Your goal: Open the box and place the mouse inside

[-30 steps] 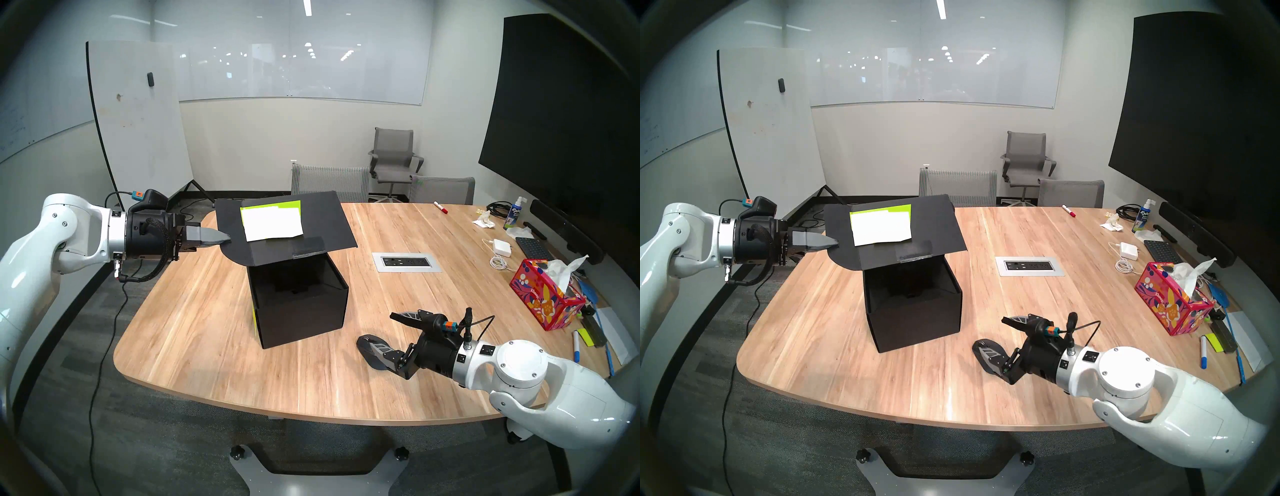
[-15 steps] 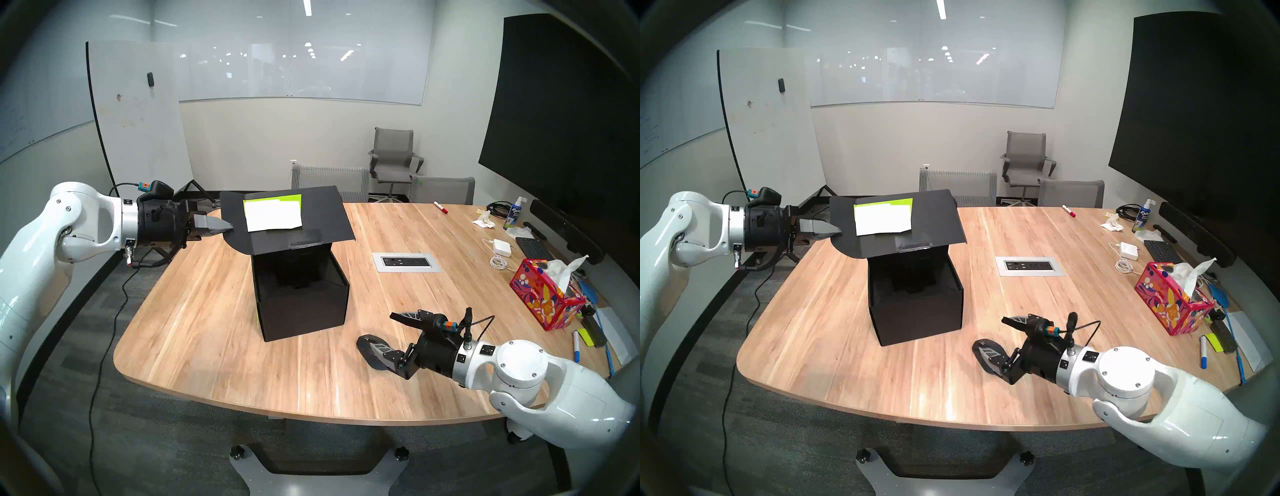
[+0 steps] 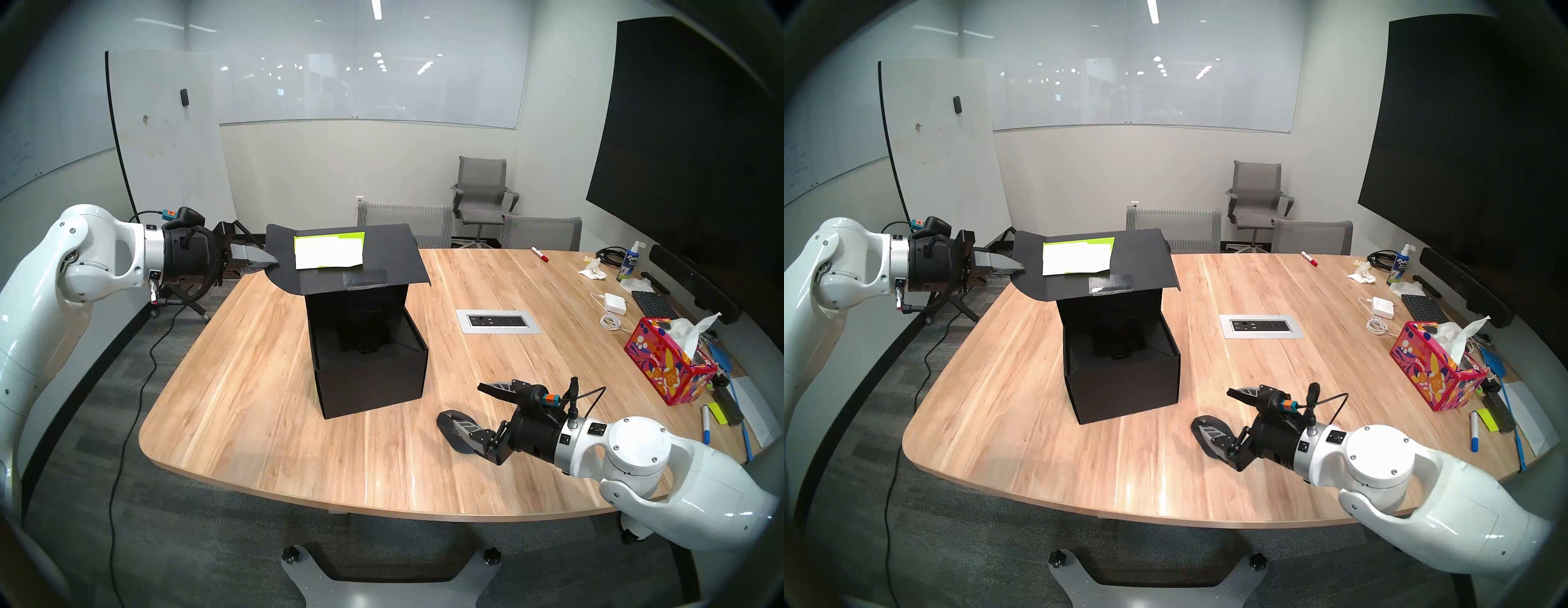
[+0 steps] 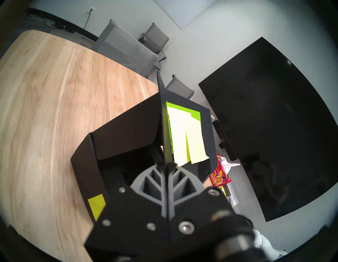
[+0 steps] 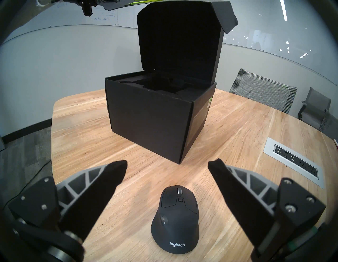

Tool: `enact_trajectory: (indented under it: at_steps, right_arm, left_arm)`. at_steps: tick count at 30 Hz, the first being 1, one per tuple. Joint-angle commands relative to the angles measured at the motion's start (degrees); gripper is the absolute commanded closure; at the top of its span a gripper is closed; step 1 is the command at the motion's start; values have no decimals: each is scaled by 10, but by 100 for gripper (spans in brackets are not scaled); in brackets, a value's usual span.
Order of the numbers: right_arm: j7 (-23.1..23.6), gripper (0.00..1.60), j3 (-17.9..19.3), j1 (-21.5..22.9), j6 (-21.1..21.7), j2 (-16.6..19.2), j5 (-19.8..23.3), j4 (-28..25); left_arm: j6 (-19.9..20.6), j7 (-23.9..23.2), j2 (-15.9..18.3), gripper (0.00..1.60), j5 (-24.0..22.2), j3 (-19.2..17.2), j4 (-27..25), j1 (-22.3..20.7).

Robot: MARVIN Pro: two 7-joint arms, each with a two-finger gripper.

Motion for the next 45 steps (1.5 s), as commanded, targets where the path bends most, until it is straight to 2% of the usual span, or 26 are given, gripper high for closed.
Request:
enact_trajectory:
  at_steps: [1,2,12,22,27,31,45]
  right_arm:
    - [1,0,2,4,-4,-1,-1,-8]
    - [1,0,2,4,-4,-1,-1,-8]
    - [1,0,2,4,-4,-1,-1,-8]
    - [1,0,2,4,-5,-1,-1,-8]
    - [1,0,2,4,-5,-1,-1,-8]
    - [1,0,2,4,-5,-1,-1,-8]
    - [1,0,2,4,-5,-1,-1,-8]
  left_arm:
    - [-34,50,-14,160,-19,7,-9,-57]
    - [-36,61,-17,160,-24,21,-4,-74]
    - [-51,113,-27,160,-60,29,1,-113]
    - [-70,192,-47,160,-101,54,15,-167]
    - [-92,223,-57,160,-79,67,9,-181]
    - [-122,272,-79,160,-43,97,-1,-208]
    - [-144,334,-113,160,-38,128,23,-259]
